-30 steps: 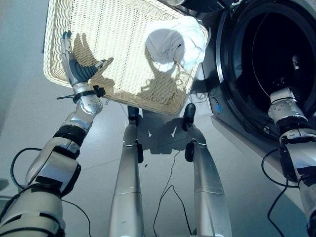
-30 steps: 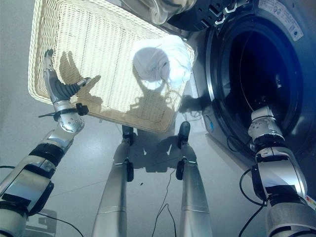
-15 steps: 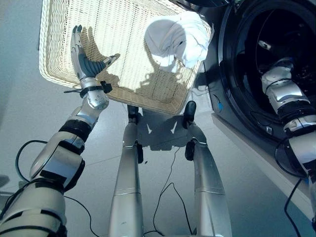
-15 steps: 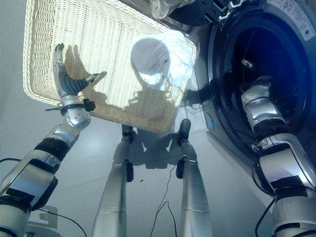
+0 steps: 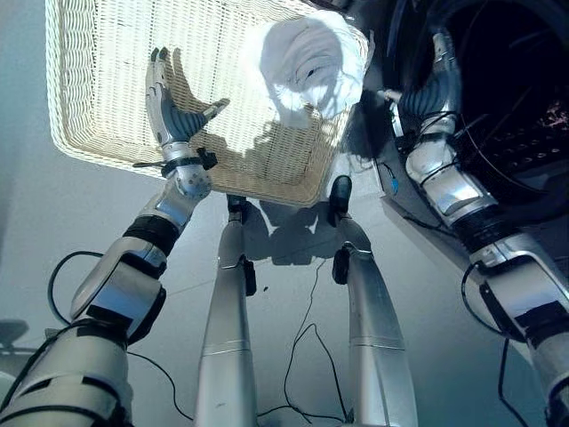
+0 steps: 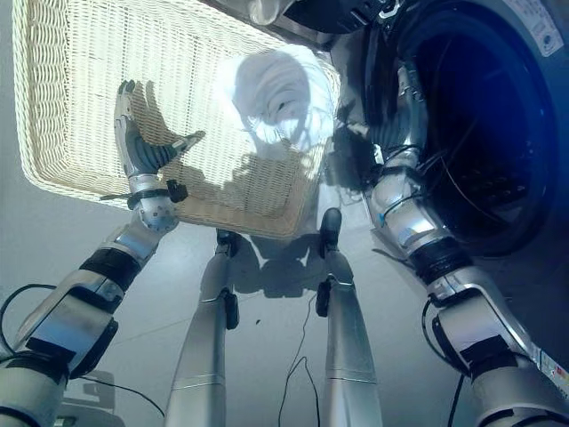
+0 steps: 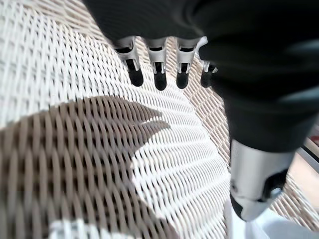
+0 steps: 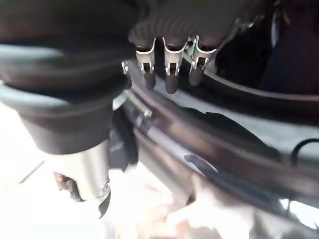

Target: Put the clothes into the washing machine.

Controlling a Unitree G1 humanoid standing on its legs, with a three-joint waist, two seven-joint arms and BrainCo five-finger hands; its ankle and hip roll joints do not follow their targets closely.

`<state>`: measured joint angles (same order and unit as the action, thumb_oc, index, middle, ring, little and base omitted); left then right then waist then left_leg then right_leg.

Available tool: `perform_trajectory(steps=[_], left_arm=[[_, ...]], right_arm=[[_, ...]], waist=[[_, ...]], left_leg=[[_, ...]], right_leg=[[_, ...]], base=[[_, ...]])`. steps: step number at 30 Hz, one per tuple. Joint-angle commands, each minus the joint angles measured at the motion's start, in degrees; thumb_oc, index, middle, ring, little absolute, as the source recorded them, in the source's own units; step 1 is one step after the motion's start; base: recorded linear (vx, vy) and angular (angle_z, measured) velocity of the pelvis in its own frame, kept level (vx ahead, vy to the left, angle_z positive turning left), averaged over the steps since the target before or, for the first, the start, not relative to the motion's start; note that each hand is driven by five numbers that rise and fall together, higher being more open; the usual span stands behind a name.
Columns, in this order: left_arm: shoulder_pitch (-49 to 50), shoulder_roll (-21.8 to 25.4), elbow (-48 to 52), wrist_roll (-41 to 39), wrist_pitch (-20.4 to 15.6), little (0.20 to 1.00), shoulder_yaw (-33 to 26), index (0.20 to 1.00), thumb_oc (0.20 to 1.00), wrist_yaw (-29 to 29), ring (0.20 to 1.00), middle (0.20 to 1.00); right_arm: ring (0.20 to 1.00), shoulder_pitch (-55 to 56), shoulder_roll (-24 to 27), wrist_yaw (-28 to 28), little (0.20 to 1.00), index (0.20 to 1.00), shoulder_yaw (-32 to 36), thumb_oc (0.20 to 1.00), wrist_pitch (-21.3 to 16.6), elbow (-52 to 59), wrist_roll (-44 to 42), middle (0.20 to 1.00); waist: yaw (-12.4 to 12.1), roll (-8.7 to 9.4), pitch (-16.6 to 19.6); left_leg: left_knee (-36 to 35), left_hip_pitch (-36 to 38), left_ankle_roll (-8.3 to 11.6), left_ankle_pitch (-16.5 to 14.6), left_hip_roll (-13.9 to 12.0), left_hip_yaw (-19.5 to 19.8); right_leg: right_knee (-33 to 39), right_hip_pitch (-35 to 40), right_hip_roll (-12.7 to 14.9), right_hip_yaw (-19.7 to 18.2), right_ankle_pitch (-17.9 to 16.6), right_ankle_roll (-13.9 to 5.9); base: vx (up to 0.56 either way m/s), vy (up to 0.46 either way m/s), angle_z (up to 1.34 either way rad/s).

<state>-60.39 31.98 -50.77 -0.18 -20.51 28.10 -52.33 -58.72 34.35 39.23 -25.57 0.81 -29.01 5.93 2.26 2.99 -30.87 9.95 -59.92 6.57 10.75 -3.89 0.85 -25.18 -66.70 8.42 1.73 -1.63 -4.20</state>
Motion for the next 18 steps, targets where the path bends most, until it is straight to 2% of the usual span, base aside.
perform_trajectory(steps=[1, 12, 18], left_arm=[[0.5, -2.1, 1.1, 3.3, -0.9, 1.000, -4.6, 1.000, 1.000, -2.9, 1.000, 1.000], [2.2, -4.3, 4.6, 5.2, 1.3, 1.000, -6.7, 1.000, 1.000, -3.6, 1.000, 1.000], [0.8, -5.0, 3.9, 4.9, 1.5, 1.000, -6.3, 1.000, 1.000, -2.6, 1.000, 1.000]], right_arm=[[1.000, 1.9, 1.0, -0.4, 1.000, 1.000, -1.3, 1.000, -3.7, 6.5, 5.0, 1.000], [1.000, 3.7, -1.2, -4.0, 1.000, 1.000, -2.8, 1.000, -7.1, 15.6, 16.1, 1.000], [1.000, -0.9, -1.7, -4.1, 1.000, 1.000, -7.0, 1.000, -5.7, 14.6, 19.4, 1.000]], waist=[[0.8, -3.18, 1.1], [0.9, -3.53, 1.1], [0.1, -3.74, 1.1]], left_leg=[[6.6, -0.7, -1.01, -5.8, 2.0, 2.0], [6.8, -1.3, -0.98, -4.6, 2.2, 2.0], [7.0, -1.4, -0.94, -4.3, 2.6, 2.4]], right_leg=[[5.0, 3.0, -2.2, 2.8, -4.8, -3.11], [4.7, 2.4, -2.2, 2.3, -5.2, -3.13], [4.7, 2.5, -2.0, 2.7, -5.5, -3.11]], base=[[0.00, 0.000, 0.00], [0.00, 0.001, 0.01], [0.00, 0.000, 0.00]])
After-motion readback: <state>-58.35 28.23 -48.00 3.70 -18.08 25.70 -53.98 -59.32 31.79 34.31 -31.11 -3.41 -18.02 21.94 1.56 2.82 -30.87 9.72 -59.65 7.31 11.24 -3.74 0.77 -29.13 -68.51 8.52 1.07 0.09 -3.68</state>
